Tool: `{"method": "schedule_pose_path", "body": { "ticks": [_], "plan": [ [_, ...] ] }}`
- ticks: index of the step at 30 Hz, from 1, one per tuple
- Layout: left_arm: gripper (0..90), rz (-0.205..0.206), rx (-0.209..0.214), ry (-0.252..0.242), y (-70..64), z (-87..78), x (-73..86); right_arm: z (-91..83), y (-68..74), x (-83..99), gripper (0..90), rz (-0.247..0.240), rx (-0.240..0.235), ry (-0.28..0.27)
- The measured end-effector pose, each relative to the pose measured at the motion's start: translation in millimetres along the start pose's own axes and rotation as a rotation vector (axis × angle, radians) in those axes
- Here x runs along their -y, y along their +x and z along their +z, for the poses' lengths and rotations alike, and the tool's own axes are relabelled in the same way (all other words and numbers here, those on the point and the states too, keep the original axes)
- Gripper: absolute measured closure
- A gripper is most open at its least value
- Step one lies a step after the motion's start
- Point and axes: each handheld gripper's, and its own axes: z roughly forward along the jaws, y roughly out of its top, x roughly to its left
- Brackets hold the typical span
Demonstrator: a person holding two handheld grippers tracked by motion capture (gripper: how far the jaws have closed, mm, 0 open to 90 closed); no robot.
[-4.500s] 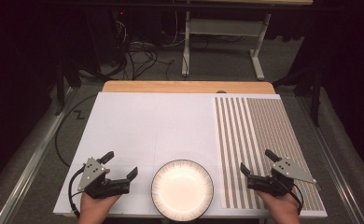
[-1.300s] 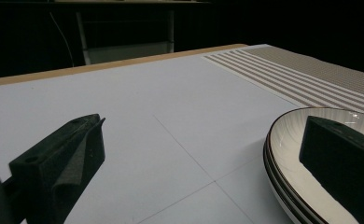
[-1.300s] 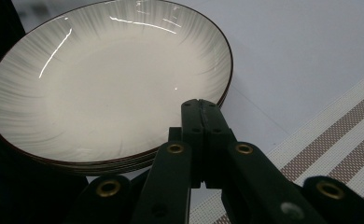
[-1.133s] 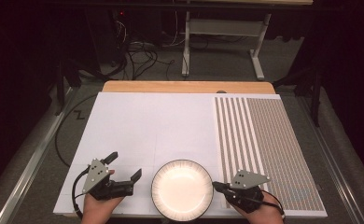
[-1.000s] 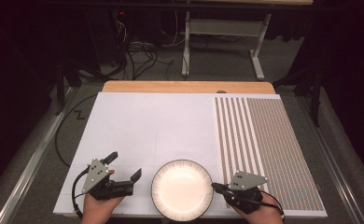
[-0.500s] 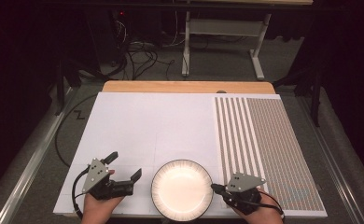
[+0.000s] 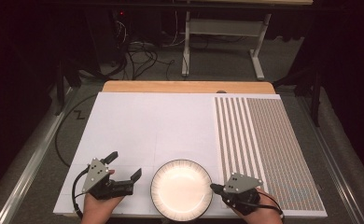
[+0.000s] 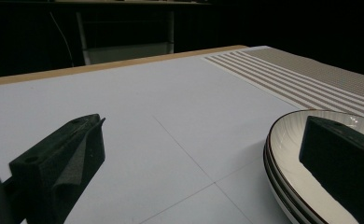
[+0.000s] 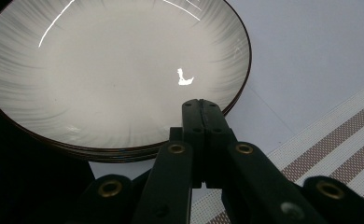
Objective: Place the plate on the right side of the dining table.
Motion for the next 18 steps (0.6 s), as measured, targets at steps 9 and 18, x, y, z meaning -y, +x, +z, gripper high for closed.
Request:
{"method": "schedule_pose_path", "body": {
  "ticks": [9, 18],
  "plan": [
    [0.6, -0.002, 0.000, -0.002, 0.6, -0.2, -0.2, 1.6, 2.5, -2.3, 90.0, -0.013, 0.006, 0.007],
    [0.6, -0.004, -0.002, -0.006, 1.5, -1.5, -0.8, 4.3, 3.9, -4.0, 90.0, -0.018, 0.000, 0.008]
  ]
}}
